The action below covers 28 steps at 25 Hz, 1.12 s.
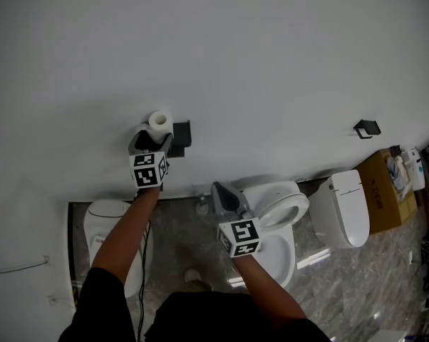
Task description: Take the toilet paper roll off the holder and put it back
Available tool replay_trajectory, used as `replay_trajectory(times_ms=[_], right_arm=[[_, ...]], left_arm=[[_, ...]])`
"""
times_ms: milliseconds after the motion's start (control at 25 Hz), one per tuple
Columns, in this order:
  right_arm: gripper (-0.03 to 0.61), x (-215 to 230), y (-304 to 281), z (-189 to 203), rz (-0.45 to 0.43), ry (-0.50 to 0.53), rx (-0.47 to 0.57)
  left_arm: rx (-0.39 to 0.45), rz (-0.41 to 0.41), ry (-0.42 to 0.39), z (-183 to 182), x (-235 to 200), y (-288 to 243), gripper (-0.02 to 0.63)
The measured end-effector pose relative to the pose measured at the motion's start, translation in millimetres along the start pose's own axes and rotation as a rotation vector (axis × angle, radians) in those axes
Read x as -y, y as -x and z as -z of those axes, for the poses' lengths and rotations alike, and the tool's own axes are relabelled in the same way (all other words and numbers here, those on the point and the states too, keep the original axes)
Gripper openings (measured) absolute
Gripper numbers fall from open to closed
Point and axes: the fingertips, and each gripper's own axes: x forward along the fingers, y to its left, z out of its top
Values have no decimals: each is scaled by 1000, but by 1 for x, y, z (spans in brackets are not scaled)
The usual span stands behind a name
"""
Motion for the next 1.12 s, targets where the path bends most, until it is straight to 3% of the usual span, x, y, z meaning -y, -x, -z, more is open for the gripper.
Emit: replay_trajectory(times_ms=[200,400,520,600,680,840,960,1120], right_arm=[[-2,1,25,-7,-23,-29,25],[-2,1,55,-19,-68,-31,47],[-2,0,70,-24,-92,-38,59],[-2,-2,83,-23,-108,-45,61],[-2,-4,97,-23,-125,-52,65],[-2,-8,125,-17,-159,-54,65],[-2,-10,143,-5,-186,-57,52],[-2,-14,166,4,-223,-40,38]], left_arm=[[27,10,58,-4,18,51,377],[68,19,156,-9,58,134,376],[125,6,174,-17,83,187,367],[172,-21,176,-18,96,223,325],[212,-43,192,-15,107,257,236],[210,-69,272,10,123,312,66],[200,-125,262,32,130,346,29],[206,-148,178,48,152,377,17]])
